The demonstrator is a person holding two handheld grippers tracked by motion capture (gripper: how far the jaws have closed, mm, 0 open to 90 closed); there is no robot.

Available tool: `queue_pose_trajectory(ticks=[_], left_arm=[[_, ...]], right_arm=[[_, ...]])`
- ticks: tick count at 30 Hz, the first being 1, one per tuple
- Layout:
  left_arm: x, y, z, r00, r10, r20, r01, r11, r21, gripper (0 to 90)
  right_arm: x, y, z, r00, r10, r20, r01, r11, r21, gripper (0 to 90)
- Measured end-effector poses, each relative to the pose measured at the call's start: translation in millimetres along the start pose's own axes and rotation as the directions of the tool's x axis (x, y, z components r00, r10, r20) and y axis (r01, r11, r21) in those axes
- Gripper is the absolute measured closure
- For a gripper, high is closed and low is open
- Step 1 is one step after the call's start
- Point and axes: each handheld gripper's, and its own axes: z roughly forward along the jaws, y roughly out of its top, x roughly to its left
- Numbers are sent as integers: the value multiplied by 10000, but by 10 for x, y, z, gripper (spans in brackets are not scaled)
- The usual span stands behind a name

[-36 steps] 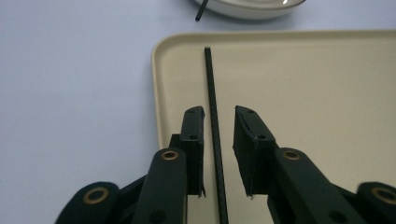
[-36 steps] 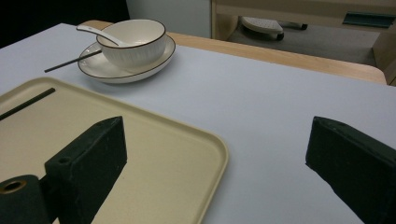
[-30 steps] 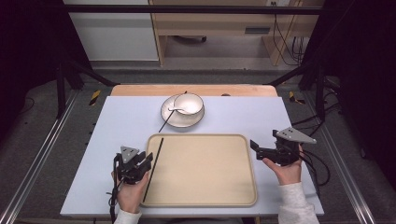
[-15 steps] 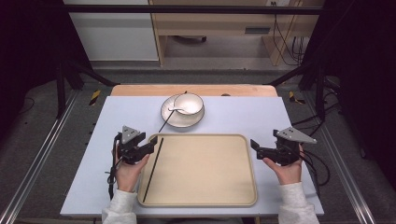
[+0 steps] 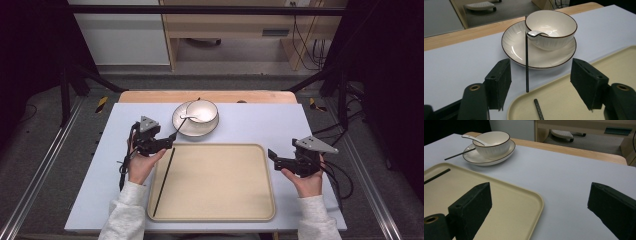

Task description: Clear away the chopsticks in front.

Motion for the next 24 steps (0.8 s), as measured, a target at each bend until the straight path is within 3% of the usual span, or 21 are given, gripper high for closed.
queue_pose_trajectory(ticks=[3, 6, 8, 15, 22, 24], left_arm=[[6, 47, 145, 9995, 310, 68, -312, 9989, 360, 301], [9, 63, 218, 9995, 258, 208, -266, 9988, 409, 287], [20, 100, 322, 9977, 668, 97, -674, 9946, 789, 280], [23, 129, 517, 9967, 803, 73, -806, 9901, 1146, 296], [102, 183, 773, 9929, 1186, -115, -1147, 9775, 1772, 357], [110, 182, 792, 9930, 1174, -142, -1130, 9778, 1764, 364]], right_arm=[[-2, 1, 0, 10000, 7, -2, -7, 10000, -7, 58], [-1, 1, 4, 10000, 6, -19, -6, 10000, 7, 59], [-1, 1, 8, 10000, 11, -27, -11, 10000, 13, 59], [-4, 1, 13, 10000, -14, -15, 14, 10000, 48, 59], [-9, 3, 7, 10000, 14, -10, -14, 10000, 17, 62], [-9, 3, 8, 10000, 1, -1, -1, 10000, 16, 63]])
